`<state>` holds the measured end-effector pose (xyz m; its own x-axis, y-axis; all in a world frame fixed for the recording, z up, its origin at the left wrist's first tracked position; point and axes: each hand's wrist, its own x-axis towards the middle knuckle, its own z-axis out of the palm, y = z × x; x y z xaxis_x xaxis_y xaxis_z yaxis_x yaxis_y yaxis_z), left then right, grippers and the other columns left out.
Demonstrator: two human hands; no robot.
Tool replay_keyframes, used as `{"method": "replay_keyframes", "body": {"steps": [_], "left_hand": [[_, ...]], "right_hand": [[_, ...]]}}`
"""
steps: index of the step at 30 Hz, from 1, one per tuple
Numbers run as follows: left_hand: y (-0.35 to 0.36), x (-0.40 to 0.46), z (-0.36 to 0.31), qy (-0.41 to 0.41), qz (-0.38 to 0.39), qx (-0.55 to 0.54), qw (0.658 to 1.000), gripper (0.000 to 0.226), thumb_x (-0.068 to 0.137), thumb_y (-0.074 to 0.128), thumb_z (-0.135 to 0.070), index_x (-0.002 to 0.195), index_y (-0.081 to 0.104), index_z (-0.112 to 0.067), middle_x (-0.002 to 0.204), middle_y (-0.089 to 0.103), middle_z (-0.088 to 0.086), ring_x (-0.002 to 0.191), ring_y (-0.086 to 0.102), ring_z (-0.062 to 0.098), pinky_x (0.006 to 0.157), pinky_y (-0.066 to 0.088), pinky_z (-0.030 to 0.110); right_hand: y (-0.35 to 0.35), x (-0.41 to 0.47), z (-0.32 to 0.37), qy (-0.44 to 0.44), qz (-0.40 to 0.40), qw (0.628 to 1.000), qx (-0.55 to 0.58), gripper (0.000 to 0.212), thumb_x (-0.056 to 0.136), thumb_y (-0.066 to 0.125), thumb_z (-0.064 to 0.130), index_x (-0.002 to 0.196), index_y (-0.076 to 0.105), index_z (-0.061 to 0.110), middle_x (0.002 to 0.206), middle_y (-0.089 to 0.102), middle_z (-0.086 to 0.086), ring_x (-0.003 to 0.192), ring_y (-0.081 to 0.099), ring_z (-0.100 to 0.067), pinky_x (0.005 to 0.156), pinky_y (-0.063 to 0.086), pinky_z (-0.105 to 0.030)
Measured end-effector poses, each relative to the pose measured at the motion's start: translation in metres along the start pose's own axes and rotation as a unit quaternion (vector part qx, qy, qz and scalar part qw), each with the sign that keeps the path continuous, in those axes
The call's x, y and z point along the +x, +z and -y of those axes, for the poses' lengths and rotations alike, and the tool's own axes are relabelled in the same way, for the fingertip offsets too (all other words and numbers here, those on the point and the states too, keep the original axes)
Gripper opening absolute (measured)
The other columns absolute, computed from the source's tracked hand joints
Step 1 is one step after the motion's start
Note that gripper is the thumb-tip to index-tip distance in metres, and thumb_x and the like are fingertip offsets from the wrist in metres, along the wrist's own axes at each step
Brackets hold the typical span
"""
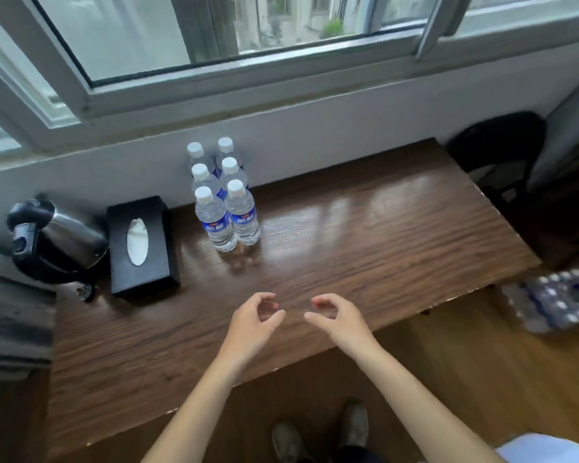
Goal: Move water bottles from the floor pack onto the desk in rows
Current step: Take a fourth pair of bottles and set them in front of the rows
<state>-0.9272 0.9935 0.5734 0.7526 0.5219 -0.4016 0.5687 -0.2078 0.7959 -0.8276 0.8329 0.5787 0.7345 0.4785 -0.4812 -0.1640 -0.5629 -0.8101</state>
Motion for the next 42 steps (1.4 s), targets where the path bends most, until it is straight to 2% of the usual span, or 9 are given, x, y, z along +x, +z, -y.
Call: {"method": "replay_keyframes", "body": {"steps": [3,6,9,11,17,24,31,34,42], "left_hand": [[0.025,-0.024,-0.022,0.013,0.031,0.009,0.999,0.026,0.086,0.072,-0.019,0.11,0.062,-0.024,0.098,0.07,-0.011,0.094,0.063,-0.001,0.081,0.046,0.009],[0.055,-0.04,-0.035,0.008,0.056,0.018,0.998,0.026,0.086,0.072,-0.021,0.111,0.063,-0.024,0.098,0.071,-0.01,0.097,0.064,0.002,0.089,0.051,0.022],[0.088,-0.054,-0.047,-0.002,0.084,0.043,0.996,0.027,0.09,0.069,-0.023,0.116,0.062,-0.023,0.107,0.066,-0.011,0.1,0.061,0.001,0.078,0.044,0.011],[0.112,-0.062,-0.054,-0.01,0.095,0.049,0.994,0.027,0.091,0.067,-0.024,0.117,0.061,-0.023,0.109,0.065,-0.01,0.1,0.062,0.003,0.074,0.043,0.01],[0.187,-0.068,-0.085,-0.033,0.158,0.081,0.984,0.029,0.094,0.065,-0.026,0.122,0.059,-0.022,0.106,0.066,-0.009,0.099,0.066,0.008,0.093,0.055,0.028],[0.28,-0.067,-0.133,-0.004,0.2,0.123,0.972,0.027,0.093,0.065,-0.028,0.12,0.06,-0.022,0.112,0.067,-0.001,0.102,0.067,0.014,0.097,0.056,0.038],[0.371,-0.055,-0.186,0.055,0.289,0.172,0.94,0.026,0.094,0.063,-0.027,0.119,0.06,-0.022,0.111,0.068,-0.001,0.101,0.068,0.014,0.093,0.057,0.034],[0.411,-0.045,-0.207,0.067,0.329,0.193,0.922,0.026,0.094,0.064,-0.026,0.12,0.06,-0.021,0.11,0.068,-0.002,0.102,0.067,0.013,0.093,0.057,0.034],[0.528,0.017,-0.263,0.076,0.399,0.22,0.887,0.024,0.092,0.066,-0.021,0.116,0.062,-0.02,0.108,0.072,0.005,0.099,0.07,0.018,0.083,0.055,0.029]], "right_hand": [[-0.033,-0.033,-0.013,0.009,-0.017,1.0,0.012,0.03,0.081,0.075,0.027,0.109,0.066,0.022,0.105,0.066,0.01,0.094,0.06,0.003,0.078,0.044,-0.011],[-0.065,-0.058,-0.035,0.042,-0.037,0.998,0.029,0.029,0.081,0.075,0.024,0.107,0.066,0.02,0.105,0.067,0.006,0.094,0.063,-0.003,0.085,0.049,-0.019],[-0.099,-0.079,-0.066,0.084,-0.06,0.993,0.052,0.026,0.082,0.074,0.023,0.107,0.067,0.02,0.105,0.068,0.003,0.094,0.065,-0.006,0.089,0.055,-0.029],[-0.122,-0.093,-0.086,0.112,-0.071,0.989,0.063,0.024,0.083,0.071,0.025,0.106,0.067,0.023,0.103,0.068,0.006,0.097,0.064,-0.008,0.089,0.056,-0.033],[-0.196,-0.126,-0.142,0.14,-0.112,0.978,0.102,0.016,0.083,0.069,0.024,0.099,0.067,0.026,0.1,0.068,0.004,0.094,0.067,-0.011,0.077,0.055,-0.023],[-0.289,-0.159,-0.203,0.18,-0.189,0.953,0.152,0.017,0.086,0.066,0.016,0.102,0.066,0.014,0.095,0.069,-0.006,0.088,0.067,-0.016,0.076,0.051,-0.025],[-0.356,-0.183,-0.251,0.218,-0.28,0.905,0.232,0.018,0.087,0.063,0.012,0.105,0.065,0.008,0.089,0.068,-0.006,0.082,0.065,-0.017,0.066,0.048,-0.02],[-0.378,-0.189,-0.267,0.238,-0.309,0.88,0.27,0.016,0.089,0.06,0.011,0.105,0.063,0.011,0.094,0.067,-0.005,0.091,0.067,-0.02,0.069,0.051,-0.023],[-0.451,-0.171,-0.314,0.282,-0.364,0.822,0.336,0.014,0.09,0.06,0.01,0.102,0.063,0.015,0.099,0.068,-0.008,0.088,0.069,-0.017,0.067,0.049,-0.022]]}}
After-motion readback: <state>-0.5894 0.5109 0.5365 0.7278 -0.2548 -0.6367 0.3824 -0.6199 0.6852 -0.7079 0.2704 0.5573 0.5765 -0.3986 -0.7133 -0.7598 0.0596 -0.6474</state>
